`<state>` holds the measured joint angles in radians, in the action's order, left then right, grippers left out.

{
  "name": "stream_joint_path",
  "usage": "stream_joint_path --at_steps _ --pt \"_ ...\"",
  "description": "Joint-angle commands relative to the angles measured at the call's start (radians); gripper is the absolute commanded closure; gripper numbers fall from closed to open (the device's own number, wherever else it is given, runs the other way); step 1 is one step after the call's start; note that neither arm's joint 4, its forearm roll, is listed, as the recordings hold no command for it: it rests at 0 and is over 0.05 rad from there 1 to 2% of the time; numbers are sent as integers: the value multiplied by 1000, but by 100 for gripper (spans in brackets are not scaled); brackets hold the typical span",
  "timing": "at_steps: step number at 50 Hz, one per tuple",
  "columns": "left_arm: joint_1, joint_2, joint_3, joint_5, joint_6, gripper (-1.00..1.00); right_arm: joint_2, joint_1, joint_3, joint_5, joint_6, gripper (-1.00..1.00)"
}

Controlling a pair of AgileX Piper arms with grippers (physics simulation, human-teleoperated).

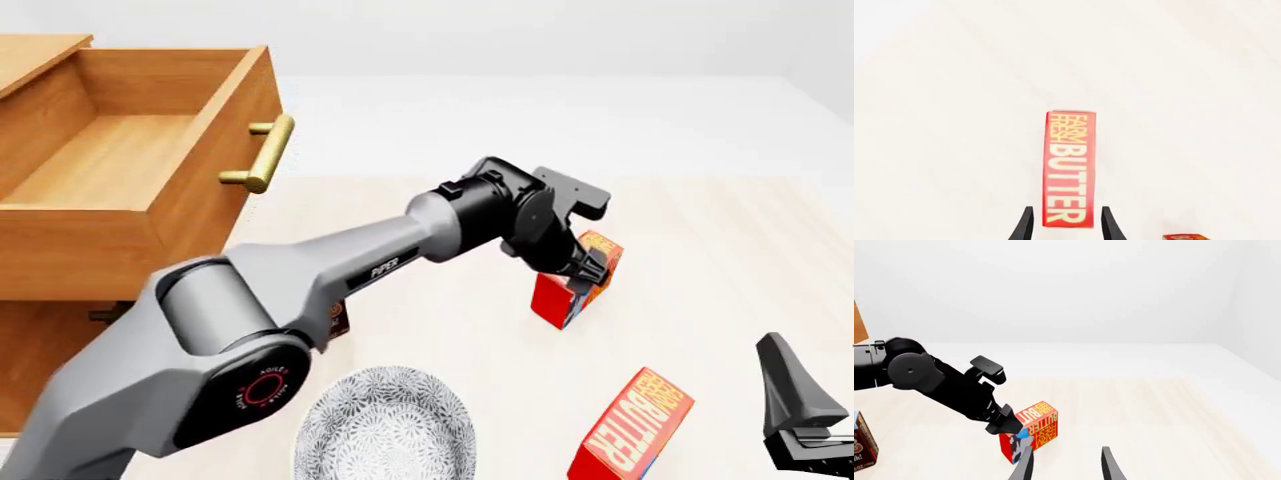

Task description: Put the butter at the front in the top drawer of the cabinet and close it.

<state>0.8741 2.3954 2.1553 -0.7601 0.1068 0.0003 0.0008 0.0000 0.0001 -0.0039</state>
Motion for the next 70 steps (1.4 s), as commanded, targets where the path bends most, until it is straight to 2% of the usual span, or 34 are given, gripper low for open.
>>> stream_joint_path --at_steps 1,47,48,60,70 --pt "1 37 44 -19 -1 -100 1 0 0 0 1 -100" --pt "-2 202 176 -44 39 -100 1 0 0 0 1 -100" --pt "-3 201 173 -42 38 100 1 0 0 0 1 -100" --pt "8 75 42 14 24 100 1 0 0 0 1 -100" --pt "1 -103 -88 49 -7 100 1 0 0 0 1 -100"
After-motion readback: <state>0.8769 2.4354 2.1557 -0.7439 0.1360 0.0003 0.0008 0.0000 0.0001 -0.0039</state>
